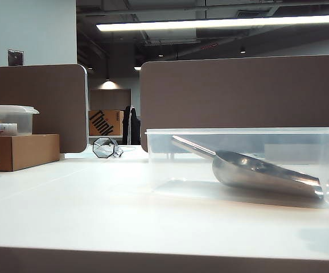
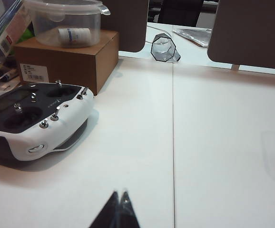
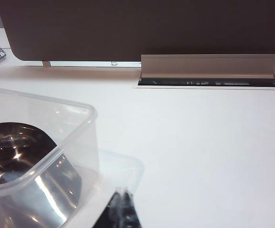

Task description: Pick up the metal ice scoop from the table and place it inside the transparent plastic box.

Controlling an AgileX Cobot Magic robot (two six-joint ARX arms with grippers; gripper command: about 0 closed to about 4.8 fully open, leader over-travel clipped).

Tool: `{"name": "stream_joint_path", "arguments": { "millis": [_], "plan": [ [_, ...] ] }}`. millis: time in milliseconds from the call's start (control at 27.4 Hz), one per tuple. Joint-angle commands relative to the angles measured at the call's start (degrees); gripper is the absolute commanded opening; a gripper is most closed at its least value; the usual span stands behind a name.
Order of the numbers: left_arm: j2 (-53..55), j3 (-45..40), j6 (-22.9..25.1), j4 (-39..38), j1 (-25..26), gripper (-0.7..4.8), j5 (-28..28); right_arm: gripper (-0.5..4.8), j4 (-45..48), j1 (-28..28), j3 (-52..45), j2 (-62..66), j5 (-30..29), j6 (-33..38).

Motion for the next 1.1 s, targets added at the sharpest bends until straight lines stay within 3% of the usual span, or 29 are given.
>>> {"name": "stream_joint_path", "arguments": {
  "millis": [37, 219, 1097],
  "plan": [
    [0.04, -0.02, 2.80, 0.74, -0.59, -0.05, -0.13, -0.01, 0.68, 0.02, 0.07, 0.04, -0.04, -0.11],
    [0.04, -0.02, 4.55, 0.72, -1.90, -0.05, 0.04, -0.01, 0.68, 0.02, 0.07, 0.04, -0.04, -0.11],
    [0.04, -0.02, 4.46, 0.70, -1.97, -0.05, 0.04, -0.01, 0.68, 0.02, 0.07, 0.04, -0.04, -0.11]
  ]
}}
